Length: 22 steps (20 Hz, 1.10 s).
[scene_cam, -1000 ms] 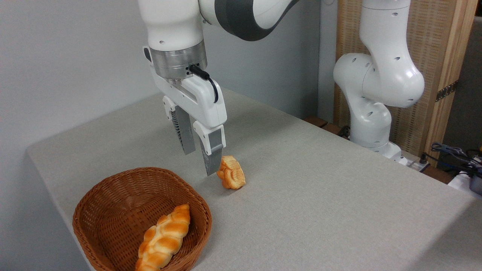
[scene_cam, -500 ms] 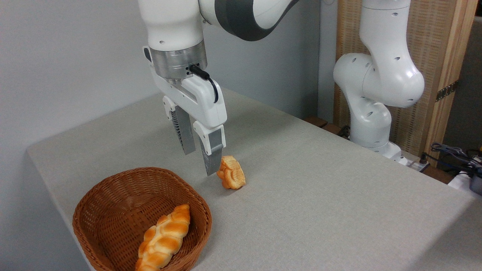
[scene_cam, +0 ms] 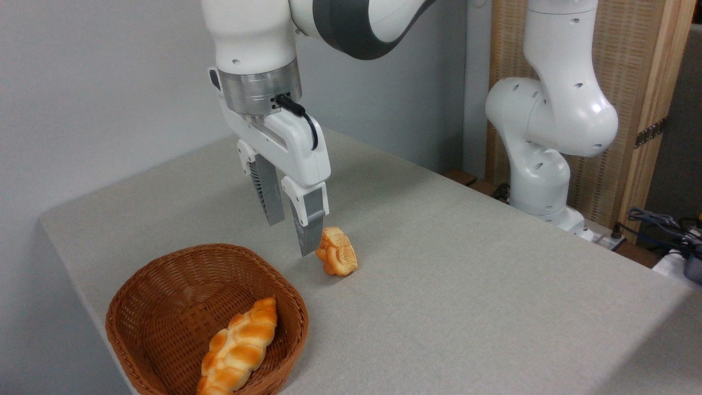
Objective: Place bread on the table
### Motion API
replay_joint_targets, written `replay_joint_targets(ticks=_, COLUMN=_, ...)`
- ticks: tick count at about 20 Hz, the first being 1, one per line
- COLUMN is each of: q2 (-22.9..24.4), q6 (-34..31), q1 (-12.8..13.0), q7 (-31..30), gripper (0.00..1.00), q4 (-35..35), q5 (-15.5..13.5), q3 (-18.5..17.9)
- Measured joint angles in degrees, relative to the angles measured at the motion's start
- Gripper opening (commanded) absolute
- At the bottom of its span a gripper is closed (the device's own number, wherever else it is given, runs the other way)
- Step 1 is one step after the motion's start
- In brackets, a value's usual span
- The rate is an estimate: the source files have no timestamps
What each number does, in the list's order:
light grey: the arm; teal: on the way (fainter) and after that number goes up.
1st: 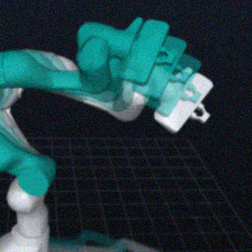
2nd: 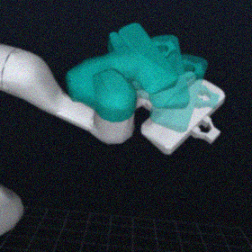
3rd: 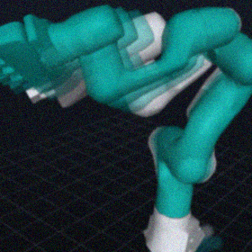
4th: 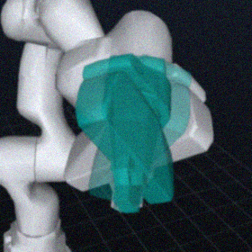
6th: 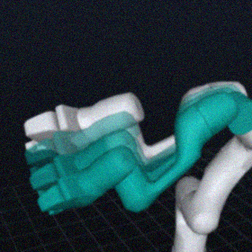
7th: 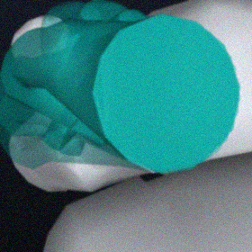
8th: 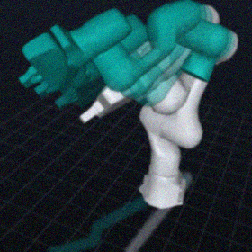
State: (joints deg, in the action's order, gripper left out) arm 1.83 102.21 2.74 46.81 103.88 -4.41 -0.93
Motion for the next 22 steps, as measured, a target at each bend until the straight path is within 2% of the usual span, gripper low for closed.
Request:
replay_joint_targets(ticks=8, q2=0.0, q6=0.6, q1=0.0, q7=0.0, gripper=1.00, q4=0.0, q5=0.0, q3=0.0)
replay_joint_targets(ticks=11, q2=-0.1, q6=3.0, q1=0.0, q7=-0.3, gripper=1.00, q4=0.0, q5=0.0, q3=0.0)
replay_joint_targets(ticks=15, q2=-0.5, q6=6.5, q1=0.0, q7=-5.3, gripper=1.00, q4=0.0, q5=0.0, q3=-0.1)
replay_joint_targets(ticks=22, q2=-2.1, q6=14.0, q1=0.0, q7=-20.3, gripper=1.00, q4=0.0, q5=0.0, q3=-0.1)
